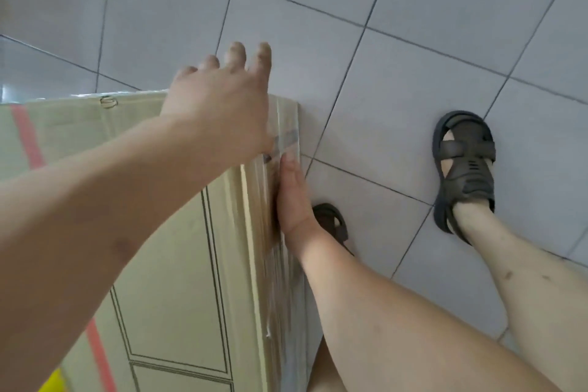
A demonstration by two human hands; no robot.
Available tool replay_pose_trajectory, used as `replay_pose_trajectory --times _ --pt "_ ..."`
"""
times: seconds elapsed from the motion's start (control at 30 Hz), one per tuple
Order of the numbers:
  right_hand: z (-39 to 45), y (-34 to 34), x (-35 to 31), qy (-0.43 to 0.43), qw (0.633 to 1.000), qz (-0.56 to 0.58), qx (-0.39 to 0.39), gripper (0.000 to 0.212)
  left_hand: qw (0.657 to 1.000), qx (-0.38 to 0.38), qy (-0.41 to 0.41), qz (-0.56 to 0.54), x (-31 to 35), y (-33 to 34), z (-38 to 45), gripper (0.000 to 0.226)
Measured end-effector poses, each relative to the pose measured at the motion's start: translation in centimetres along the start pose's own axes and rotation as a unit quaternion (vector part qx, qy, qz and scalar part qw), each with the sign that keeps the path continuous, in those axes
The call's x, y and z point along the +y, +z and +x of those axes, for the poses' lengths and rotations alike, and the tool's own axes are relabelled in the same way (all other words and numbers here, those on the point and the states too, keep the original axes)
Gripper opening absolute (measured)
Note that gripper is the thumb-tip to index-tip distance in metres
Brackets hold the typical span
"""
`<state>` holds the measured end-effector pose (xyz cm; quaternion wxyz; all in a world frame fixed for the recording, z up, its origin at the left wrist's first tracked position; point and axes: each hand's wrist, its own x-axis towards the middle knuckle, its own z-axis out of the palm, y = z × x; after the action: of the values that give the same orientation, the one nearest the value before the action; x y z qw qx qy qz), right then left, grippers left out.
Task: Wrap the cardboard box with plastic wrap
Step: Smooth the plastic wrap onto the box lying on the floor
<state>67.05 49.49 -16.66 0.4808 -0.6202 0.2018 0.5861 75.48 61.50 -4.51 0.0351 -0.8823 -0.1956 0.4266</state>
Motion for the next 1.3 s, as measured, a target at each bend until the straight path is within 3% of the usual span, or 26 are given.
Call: replay_pose_trajectory --times 0.1,0.17,0.27,0.4,0.5,0.57,0.77,0.87,1.0,1.1,1.3 --pt "-0.5 0.4 2.4 -0.004 1.0 -0.013 -0.013 0.085 0.992 0.117 -0.011 -0.042 0.0 2.3 -3.2 0.119" --pt "0.2 0.6 3.3 -0.005 1.0 -0.012 -0.008 0.074 0.986 0.13 -0.045 -0.092 -0.1 3.4 -3.5 0.118" --pt "0.9 0.5 3.6 -0.016 1.0 -0.015 -0.003 0.076 0.991 0.132 -0.028 0.0 0.7 3.6 -3.7 0.105" --pt "0.4 -0.9 4.8 -0.003 0.999 0.025 0.027 0.077 0.958 0.011 0.089 0.271 2.4 2.5 -3.2 0.088" --pt "-0.5 -0.6 6.4 0.009 1.0 0.026 0.005 0.077 0.925 -0.078 0.089 0.36 3.1 1.9 -2.7 0.101" --pt "-0.6 0.4 6.8 -0.003 1.0 0.004 -0.014 0.074 0.914 -0.095 0.08 0.387 3.3 1.8 -2.1 0.109" --pt "-1.4 -0.5 7.0 -0.025 0.999 0.024 -0.011 0.072 0.896 -0.098 0.079 0.425 2.8 2.0 -3.7 0.104" --pt "-4.1 -0.5 8.3 -0.012 0.999 0.041 -0.017 0.075 0.903 -0.09 0.07 0.414 3.2 2.5 -5.1 0.096" --pt "-5.6 1.7 10.4 -0.02 0.999 0.025 -0.02 0.072 0.899 -0.089 0.062 0.424 3.7 4.0 -5.9 0.107" --pt "-4.3 1.9 10.5 -0.028 0.999 0.015 -0.015 0.073 0.901 -0.074 0.06 0.423 3.7 4.1 -6.0 0.101" --pt "-5.9 0.0 12.9 -0.023 0.996 0.079 0.017 0.077 0.913 -0.052 0.072 0.397 4.2 5.5 -7.9 0.094"
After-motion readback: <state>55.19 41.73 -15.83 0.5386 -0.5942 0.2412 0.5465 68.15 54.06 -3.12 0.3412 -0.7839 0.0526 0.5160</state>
